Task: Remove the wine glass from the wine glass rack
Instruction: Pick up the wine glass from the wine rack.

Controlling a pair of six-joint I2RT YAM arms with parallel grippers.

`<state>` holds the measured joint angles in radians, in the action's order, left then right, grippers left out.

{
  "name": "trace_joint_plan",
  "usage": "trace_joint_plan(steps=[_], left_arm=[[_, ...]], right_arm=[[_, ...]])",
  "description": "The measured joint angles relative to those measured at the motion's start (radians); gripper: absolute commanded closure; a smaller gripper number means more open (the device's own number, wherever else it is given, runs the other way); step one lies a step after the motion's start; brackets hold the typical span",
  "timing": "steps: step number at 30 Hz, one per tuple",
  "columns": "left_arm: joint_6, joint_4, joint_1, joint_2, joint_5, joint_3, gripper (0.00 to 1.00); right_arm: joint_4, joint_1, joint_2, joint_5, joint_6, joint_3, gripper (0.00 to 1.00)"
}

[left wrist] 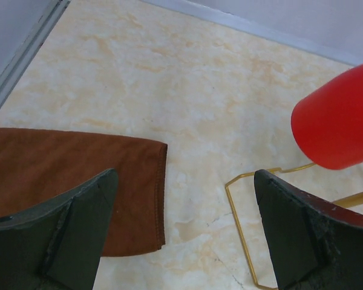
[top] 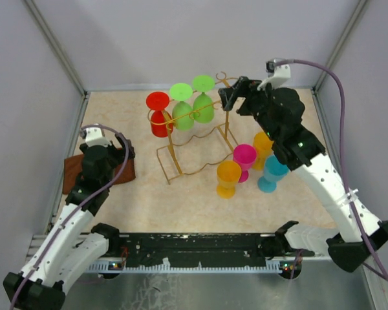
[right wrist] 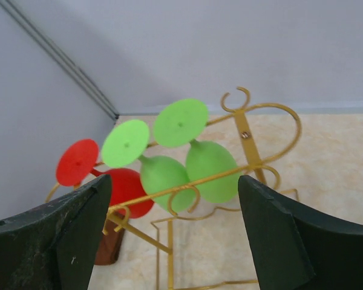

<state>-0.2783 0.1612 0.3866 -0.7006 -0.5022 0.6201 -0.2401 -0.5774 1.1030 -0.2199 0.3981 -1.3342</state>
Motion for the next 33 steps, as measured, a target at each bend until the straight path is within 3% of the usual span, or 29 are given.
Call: trace_joint_plan(steps=[3, 10, 18, 33], left_arm=[[-0.031, 0.006, -0.063, -0.032, 0.091, 0.047, 0.01], [-0.107, 0.004, -0.103, -0.076, 0.312, 0.139, 0.01], [-0.118, 0.003, -0.106, -0.077, 0.360, 0.151, 0.01], [-0.110, 0.003, -0.108, -0.077, 0.423, 0.151, 0.01]], right_arm=[[-0.026, 0.014, 0.093, 0.076, 0.030, -0.116, 0.28], [-0.106, 0.066, 0.312, 0.250, 0.076, -0.319, 0.36], [-0.192, 0.070, 0.403, 0.240, 0.094, -0.360, 0.48], [-0.211, 0.072, 0.502, 0.156, 0.120, -0.456, 0.62]])
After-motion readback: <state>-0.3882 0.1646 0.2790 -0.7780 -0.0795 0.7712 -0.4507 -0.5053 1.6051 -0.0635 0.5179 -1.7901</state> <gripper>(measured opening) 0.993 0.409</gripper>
